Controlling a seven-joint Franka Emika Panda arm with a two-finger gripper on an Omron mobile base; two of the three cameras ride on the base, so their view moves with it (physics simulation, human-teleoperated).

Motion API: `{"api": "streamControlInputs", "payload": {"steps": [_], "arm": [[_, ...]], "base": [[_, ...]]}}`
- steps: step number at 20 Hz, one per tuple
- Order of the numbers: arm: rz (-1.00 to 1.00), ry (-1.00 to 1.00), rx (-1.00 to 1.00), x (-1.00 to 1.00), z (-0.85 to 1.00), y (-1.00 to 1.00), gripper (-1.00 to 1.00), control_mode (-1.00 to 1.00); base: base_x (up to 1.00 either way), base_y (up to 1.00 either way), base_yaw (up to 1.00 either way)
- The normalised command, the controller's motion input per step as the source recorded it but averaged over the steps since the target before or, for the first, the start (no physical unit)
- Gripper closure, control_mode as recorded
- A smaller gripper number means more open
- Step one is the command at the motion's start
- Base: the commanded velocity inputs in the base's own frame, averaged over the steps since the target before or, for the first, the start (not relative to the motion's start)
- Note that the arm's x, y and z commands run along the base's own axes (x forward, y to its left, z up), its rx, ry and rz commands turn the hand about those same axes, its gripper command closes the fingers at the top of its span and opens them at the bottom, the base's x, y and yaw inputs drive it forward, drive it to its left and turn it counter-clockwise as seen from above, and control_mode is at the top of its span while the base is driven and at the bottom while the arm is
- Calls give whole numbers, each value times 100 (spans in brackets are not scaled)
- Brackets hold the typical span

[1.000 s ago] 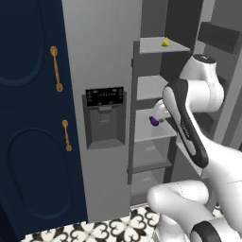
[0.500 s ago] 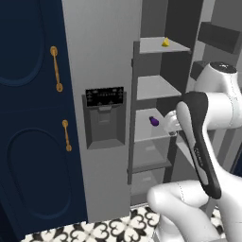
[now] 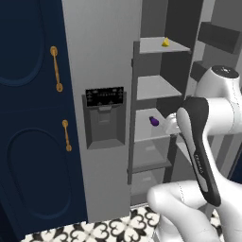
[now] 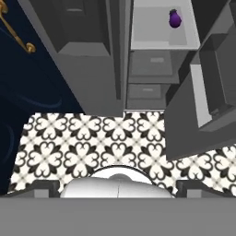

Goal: Grab a lemon wedge from the fridge and one ice cube from the ice bowl, and put them in the glass of lemonade.

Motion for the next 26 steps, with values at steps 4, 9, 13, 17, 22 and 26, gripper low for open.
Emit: {"api": "streamControlInputs", "payload": {"steps": [4,9,13,17,22,26], "arm": [[0,0,0,0,0,0,-100,-100],[0,1,-1,2,-6,0,-100,100],[0,0,0,0,0,0,-100,100],[0,0,0,0,0,0,-100,100],[0,0,0,0,0,0,-100,100],[0,0,0,0,0,0,-100,100]], "base": [[0,0,0],[16,-15,-5],[45,-36,-23],[56,-33,-20],[69,-29,-15],[65,-9,-2]]}}
